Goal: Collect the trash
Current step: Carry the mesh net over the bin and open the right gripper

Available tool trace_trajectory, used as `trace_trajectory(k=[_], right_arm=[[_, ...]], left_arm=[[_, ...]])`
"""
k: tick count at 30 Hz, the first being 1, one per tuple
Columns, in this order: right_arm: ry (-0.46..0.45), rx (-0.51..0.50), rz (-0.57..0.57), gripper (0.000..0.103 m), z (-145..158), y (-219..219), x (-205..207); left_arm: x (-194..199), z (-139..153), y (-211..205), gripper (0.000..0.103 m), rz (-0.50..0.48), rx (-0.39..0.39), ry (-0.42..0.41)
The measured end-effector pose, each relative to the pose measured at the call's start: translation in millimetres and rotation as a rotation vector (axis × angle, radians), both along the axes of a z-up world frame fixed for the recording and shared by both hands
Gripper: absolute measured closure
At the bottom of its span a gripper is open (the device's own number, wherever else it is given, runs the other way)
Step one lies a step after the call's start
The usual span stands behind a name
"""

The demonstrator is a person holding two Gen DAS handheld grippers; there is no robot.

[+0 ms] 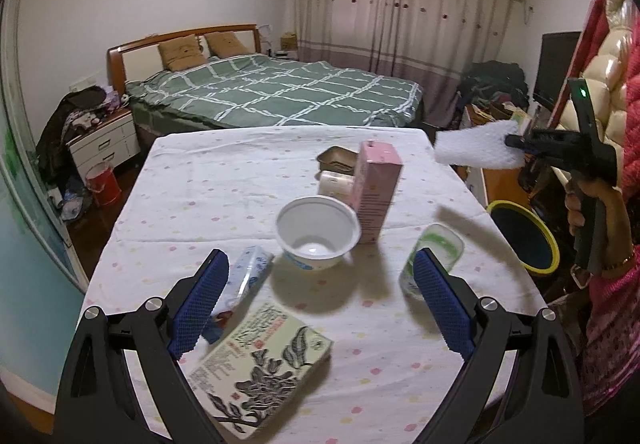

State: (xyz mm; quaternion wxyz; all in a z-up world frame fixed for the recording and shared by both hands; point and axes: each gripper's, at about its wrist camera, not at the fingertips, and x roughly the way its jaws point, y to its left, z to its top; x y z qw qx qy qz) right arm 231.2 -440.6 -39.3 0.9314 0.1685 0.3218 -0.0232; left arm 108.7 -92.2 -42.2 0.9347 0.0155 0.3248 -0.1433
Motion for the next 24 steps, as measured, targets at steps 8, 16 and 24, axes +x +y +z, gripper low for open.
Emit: trace_trajectory(k=[8, 16, 24], right_arm=[[0.029, -0.079, -0.186, 0.091, -22.5, -61.9, -42.1], [0.084, -0.178, -0.312, 0.091, -49.3, -95.5, -59.3], [0.155, -0.171, -0.329, 0.088, -72.8, -109.0, -49.9]], left_arm=[[-7.6, 3.7, -21.8, 0.011, -0.050, 0.013, -0.009], [-9.2, 7.1, -29.2, 0.011, -0.066, 0.028, -0.015], [-8.7, 7.1, -29.9, 0.011, -0.066, 0.029, -0.012]])
